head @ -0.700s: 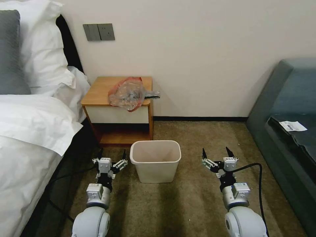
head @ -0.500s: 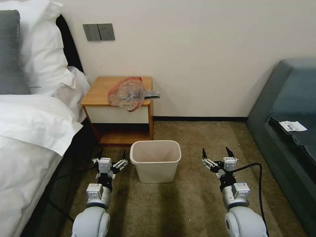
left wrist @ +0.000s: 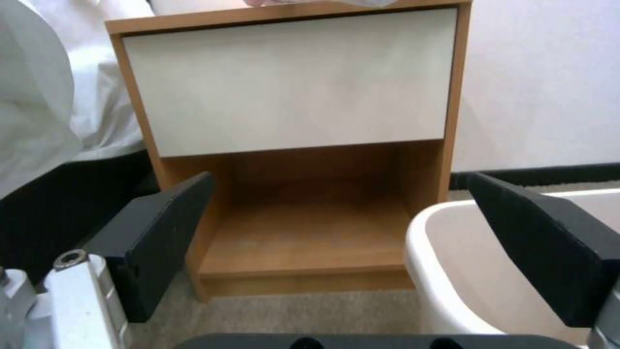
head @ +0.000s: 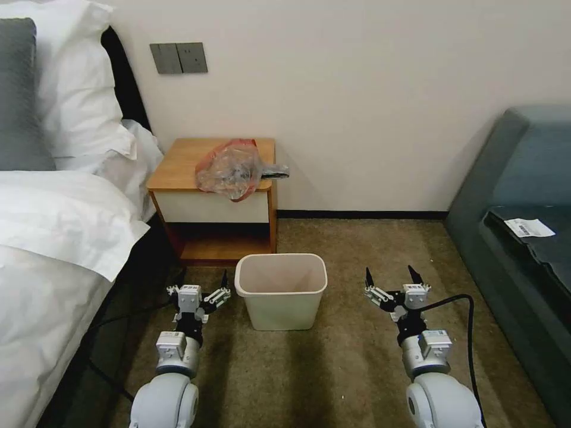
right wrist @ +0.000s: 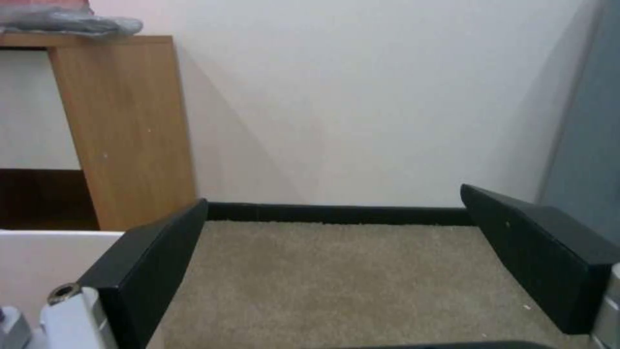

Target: Pick up the garbage bag from the table and place it over the trash can.

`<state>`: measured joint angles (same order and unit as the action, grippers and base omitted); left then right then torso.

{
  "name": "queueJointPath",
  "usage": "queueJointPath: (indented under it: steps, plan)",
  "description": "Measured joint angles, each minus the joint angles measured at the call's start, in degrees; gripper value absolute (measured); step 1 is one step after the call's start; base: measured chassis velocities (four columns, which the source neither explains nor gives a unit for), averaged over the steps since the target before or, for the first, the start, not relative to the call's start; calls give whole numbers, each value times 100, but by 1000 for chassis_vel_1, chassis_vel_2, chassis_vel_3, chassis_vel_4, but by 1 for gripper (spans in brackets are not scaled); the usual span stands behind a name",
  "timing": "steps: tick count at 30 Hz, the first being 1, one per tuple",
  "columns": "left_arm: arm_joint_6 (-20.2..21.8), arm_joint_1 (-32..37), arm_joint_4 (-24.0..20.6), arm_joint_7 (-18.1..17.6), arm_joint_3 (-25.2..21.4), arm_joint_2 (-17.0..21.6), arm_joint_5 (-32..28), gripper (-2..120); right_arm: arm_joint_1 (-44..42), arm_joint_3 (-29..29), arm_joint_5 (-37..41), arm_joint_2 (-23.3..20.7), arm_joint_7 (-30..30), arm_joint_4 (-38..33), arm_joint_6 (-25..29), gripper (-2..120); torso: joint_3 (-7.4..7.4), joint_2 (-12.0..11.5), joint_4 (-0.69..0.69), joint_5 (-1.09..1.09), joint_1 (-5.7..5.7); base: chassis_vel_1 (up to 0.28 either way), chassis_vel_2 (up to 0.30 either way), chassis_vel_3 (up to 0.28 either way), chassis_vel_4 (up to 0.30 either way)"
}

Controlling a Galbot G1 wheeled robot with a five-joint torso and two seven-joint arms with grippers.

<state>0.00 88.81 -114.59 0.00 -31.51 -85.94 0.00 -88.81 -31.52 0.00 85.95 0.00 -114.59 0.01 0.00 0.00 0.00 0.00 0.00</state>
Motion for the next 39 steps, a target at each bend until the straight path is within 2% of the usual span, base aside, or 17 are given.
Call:
queueJointPath:
  steps: [23, 26, 27, 29, 30, 32, 33, 34, 38, 39]
  plan:
    - [0, 0, 0, 0, 0, 1, 0, 98, 3, 0, 5, -6, 0, 1, 6, 100, 0, 0, 0, 0, 0, 0, 0, 0, 0]
    - [-24, -11, 6, 1, -13, 49, -52, 98, 79, -41, 177, -137, -68, 36, 216, 100, 0, 0, 0, 1, 0, 0, 0, 0, 0]
    - [-83, -34, 17, -9, -47, 135, -162, 99, 124, -76, 228, -223, -80, 42, 281, 100, 0, 1, 4, -5, 0, 0, 0, 0, 0]
    - [-274, -115, 41, -61, -158, 392, -473, 100, 153, -81, 374, -313, -174, 60, 402, 100, 0, 0, -3, 5, 0, 0, 0, 0, 0]
    - [-274, -115, 41, -61, -158, 392, -473, 100, 153, -81, 374, -313, -174, 60, 402, 100, 0, 0, -3, 5, 0, 0, 0, 0, 0]
    - [-517, -209, 76, -128, -296, 719, -885, 100, 312, -186, 774, -577, -396, 79, 777, 100, 1, 0, 1, -5, 0, 0, 0, 0, 0]
    - [-661, -266, 100, -169, -378, 913, -1128, 100, 409, -257, 1057, -759, -564, 103, 1033, 100, 1, 0, 1, -1, 0, 0, 0, 0, 0]
    - [-661, -266, 100, -169, -378, 913, -1128, 100, 409, -257, 1057, -759, -564, 103, 1033, 100, 1, 0, 1, -1, 0, 0, 0, 0, 0]
    - [-1189, -479, 173, -317, -677, 1620, -2012, 100, 535, -342, 1465, -923, -747, 100, 1305, 100, 0, 0, 0, 0, 0, 0, 0, 0, 0]
    - [-1189, -479, 173, -317, -677, 1620, -2012, 100, 535, -342, 1465, -923, -747, 100, 1305, 100, 0, 0, 0, 0, 0, 0, 0, 0, 0]
